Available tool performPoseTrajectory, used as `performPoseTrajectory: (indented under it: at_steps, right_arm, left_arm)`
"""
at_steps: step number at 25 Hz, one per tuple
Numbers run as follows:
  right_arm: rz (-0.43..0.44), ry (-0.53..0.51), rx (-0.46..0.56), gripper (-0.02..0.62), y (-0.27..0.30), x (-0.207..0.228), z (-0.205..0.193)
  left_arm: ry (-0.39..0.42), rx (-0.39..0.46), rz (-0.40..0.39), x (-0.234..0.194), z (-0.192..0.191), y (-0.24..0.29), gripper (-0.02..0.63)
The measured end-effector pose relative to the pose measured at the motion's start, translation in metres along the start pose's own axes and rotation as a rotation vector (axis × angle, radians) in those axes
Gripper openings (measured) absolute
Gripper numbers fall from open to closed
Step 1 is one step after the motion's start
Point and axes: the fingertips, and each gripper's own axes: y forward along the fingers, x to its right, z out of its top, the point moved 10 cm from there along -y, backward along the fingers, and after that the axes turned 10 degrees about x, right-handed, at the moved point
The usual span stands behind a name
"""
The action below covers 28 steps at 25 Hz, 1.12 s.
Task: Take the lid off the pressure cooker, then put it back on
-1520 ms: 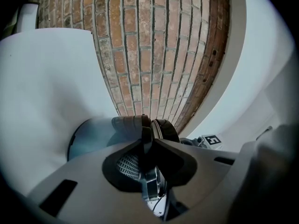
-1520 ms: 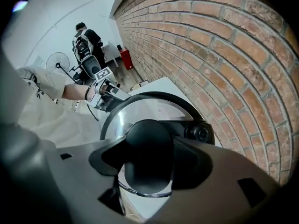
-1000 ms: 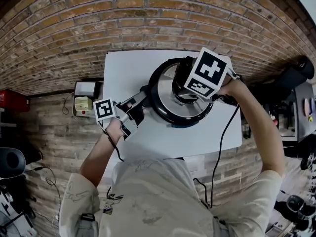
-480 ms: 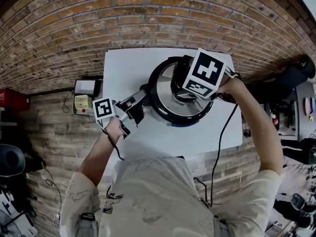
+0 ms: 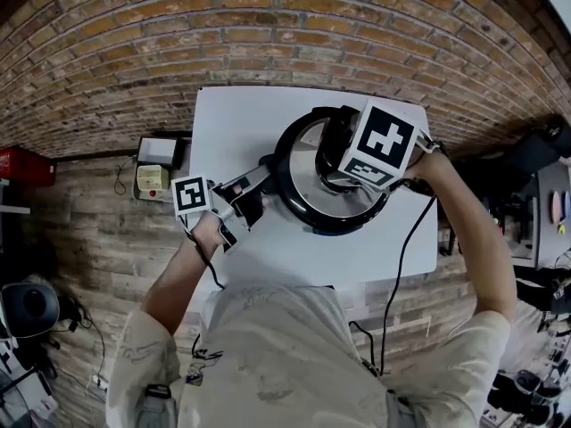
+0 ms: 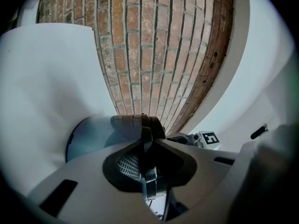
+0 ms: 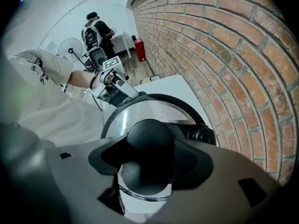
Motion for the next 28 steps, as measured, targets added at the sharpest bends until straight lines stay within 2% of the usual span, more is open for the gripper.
performPoseTrajectory:
  at_steps: [5,10,15,28]
  right_arm:
    - [0.057,-0.112,-0.02,0.299,0.001,-0.001,0.0]
    - [0.156,-0.33,-0.061,0.301,0.0,-0.009,0.004]
    - [0.193,-0.505,-0.135,0.305,0.003,-0.014,0.006]
    - [0.178,-0.471,-0.145,0.305,0.006,-0.014,0.007]
  left_arm:
    - [-0.01,-0.002,-0.006,0.001,0.0,0.001,0.072]
    - [-0.016,0.005,-0.009,0.001,0.0,0.002,0.072]
    - [-0.029,0.011,-0.013,0.001,-0.002,0.001,0.074]
    - [-0.013,0.031,-0.003,0.001,-0.002,0.0,0.072]
